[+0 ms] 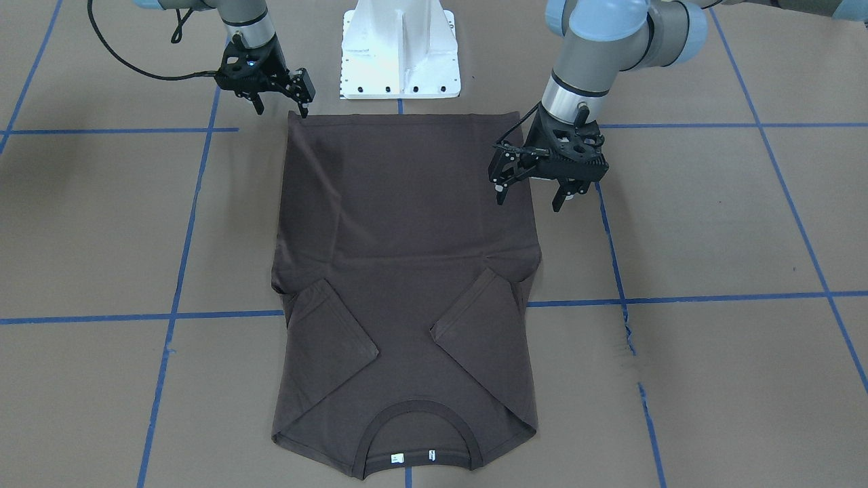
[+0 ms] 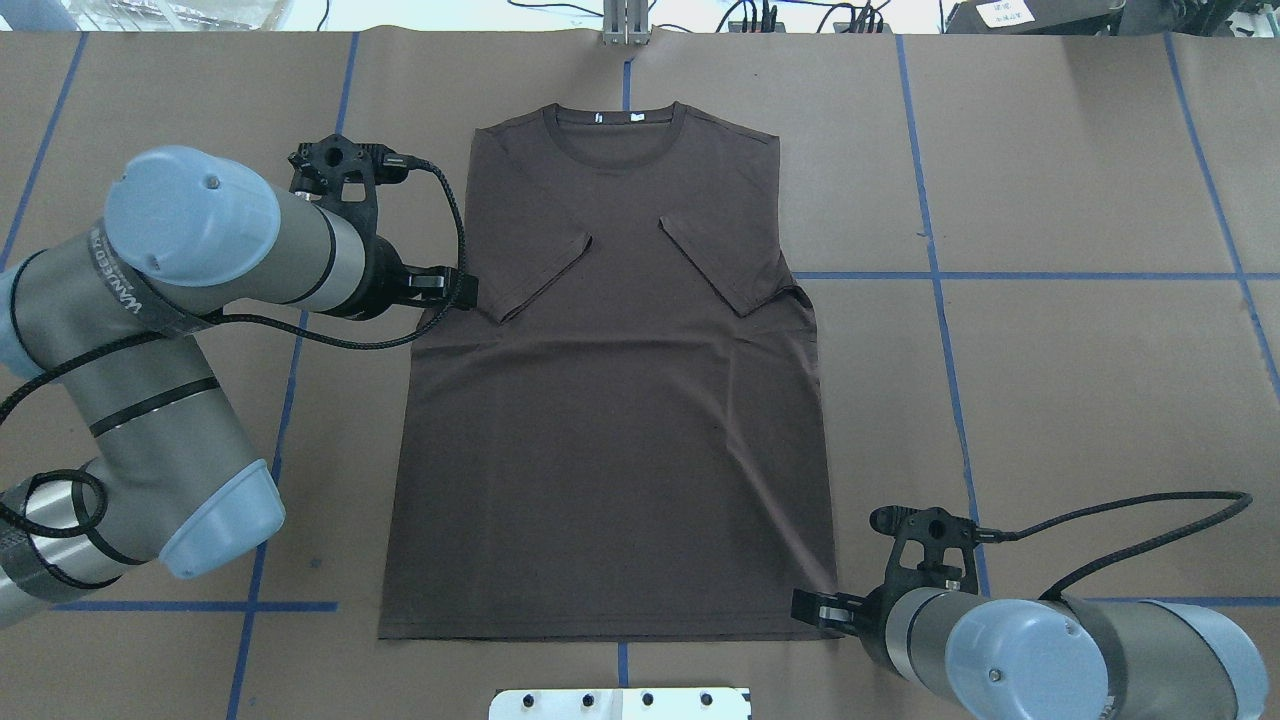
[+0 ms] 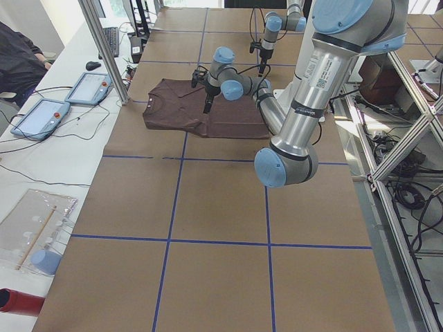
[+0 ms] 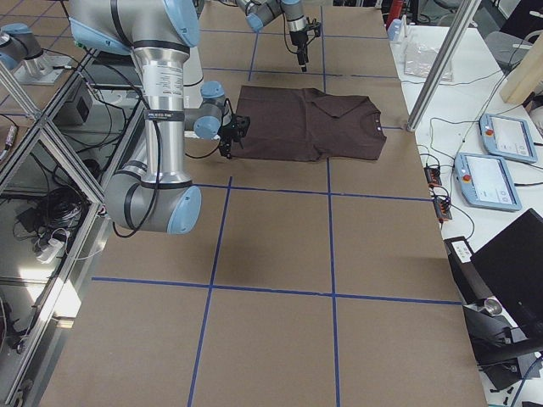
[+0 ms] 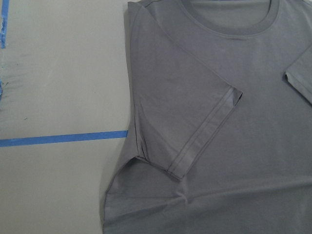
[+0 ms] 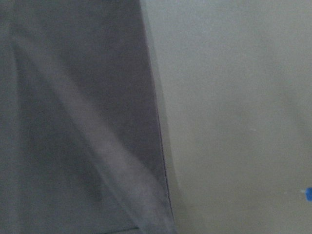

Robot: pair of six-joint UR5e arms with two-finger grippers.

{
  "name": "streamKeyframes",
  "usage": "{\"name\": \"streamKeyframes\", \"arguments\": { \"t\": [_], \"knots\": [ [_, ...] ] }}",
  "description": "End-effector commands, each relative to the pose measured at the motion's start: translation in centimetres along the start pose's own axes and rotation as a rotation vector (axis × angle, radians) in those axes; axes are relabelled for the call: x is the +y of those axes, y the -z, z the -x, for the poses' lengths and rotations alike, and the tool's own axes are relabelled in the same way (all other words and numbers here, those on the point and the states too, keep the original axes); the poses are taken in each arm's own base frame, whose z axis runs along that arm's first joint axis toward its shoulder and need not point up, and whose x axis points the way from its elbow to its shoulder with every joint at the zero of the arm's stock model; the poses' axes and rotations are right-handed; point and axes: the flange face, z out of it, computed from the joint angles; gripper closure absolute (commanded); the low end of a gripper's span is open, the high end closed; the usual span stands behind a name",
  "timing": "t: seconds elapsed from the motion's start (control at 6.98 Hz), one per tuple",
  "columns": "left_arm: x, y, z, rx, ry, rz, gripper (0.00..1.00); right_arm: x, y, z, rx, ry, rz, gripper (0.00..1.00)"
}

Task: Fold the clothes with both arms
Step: 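Release the sleeve with the left gripper while the right gripper moves to the hem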

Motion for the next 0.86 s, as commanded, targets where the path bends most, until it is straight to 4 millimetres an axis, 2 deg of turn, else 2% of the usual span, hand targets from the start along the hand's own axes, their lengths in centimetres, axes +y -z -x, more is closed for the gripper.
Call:
{"name": "streamKeyframes", "arguments": {
  "t": [0.0, 0.14, 0.29, 0.43, 0.72],
  "knots": [
    [0.01, 0.12, -0.04, 0.003, 0.007, -0.001, 0.0, 1.0, -1.09, 0.13, 0.014, 0.011, 0.014, 0.05],
    [0.02, 0.11, -0.02, 0.002, 0.008, 0.0, 0.0, 1.13, -1.25, 0.39, 0.013, 0.012, 0.015, 0.12],
    [0.04, 0.07, 0.05, 0.0, 0.009, 0.0, 0.0, 1.19, -1.3, 0.43, 0.014, 0.012, 0.02, 0.25],
    [0.04, 0.07, 0.05, 0.0, 0.009, 0.0, 0.0, 1.32, -1.45, 0.34, 0.02, 0.012, 0.031, 0.31],
    [0.04, 0.07, 0.05, 0.0, 0.009, 0.0, 0.0, 1.41, -1.58, 0.33, 0.024, 0.014, 0.039, 0.49]
  ]
}}
